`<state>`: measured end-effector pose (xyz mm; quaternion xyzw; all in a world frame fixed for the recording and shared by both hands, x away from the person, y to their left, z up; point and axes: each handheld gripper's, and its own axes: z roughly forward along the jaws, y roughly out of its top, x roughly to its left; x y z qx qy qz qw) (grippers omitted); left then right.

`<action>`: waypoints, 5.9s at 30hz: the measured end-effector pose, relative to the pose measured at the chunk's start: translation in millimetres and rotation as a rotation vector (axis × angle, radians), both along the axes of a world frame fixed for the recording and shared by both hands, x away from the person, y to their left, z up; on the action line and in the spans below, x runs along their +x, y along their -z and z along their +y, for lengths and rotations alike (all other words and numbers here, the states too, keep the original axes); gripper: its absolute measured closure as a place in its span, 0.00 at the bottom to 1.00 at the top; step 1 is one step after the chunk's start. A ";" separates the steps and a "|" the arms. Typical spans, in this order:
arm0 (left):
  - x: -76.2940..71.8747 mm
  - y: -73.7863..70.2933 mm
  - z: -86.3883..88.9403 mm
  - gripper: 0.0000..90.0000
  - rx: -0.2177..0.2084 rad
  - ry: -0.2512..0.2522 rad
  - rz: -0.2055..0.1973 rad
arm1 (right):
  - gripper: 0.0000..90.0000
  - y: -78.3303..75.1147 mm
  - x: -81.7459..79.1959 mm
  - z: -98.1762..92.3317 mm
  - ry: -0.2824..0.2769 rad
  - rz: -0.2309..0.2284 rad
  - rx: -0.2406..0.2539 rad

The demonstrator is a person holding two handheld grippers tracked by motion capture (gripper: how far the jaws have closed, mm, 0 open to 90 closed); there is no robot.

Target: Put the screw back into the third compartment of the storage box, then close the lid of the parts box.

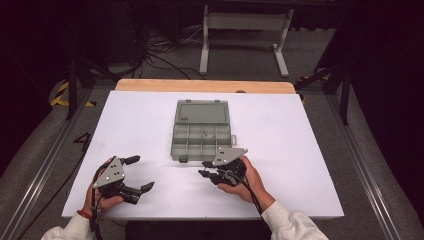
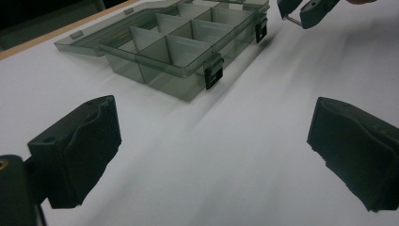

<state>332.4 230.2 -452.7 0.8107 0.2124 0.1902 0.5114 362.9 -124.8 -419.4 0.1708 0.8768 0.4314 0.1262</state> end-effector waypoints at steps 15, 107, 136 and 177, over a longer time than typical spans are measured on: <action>2.4 1.2 -0.2 0.04 0.006 0.015 0.003 | 0.76 -12.5 34.3 -5.0 0.075 -0.024 0.029; 15.1 3.9 -3.0 0.08 0.034 -0.003 0.073 | 0.70 -18.8 94.7 -30.6 0.232 -0.070 0.027; 71.4 -15.8 -10.2 0.83 0.085 -0.094 0.015 | 0.99 -8.8 79.0 -79.1 0.271 -0.093 0.041; 138.1 -22.7 -40.0 1.00 0.154 -0.120 0.063 | 1.00 1.0 99.4 -88.6 0.338 -0.076 -0.021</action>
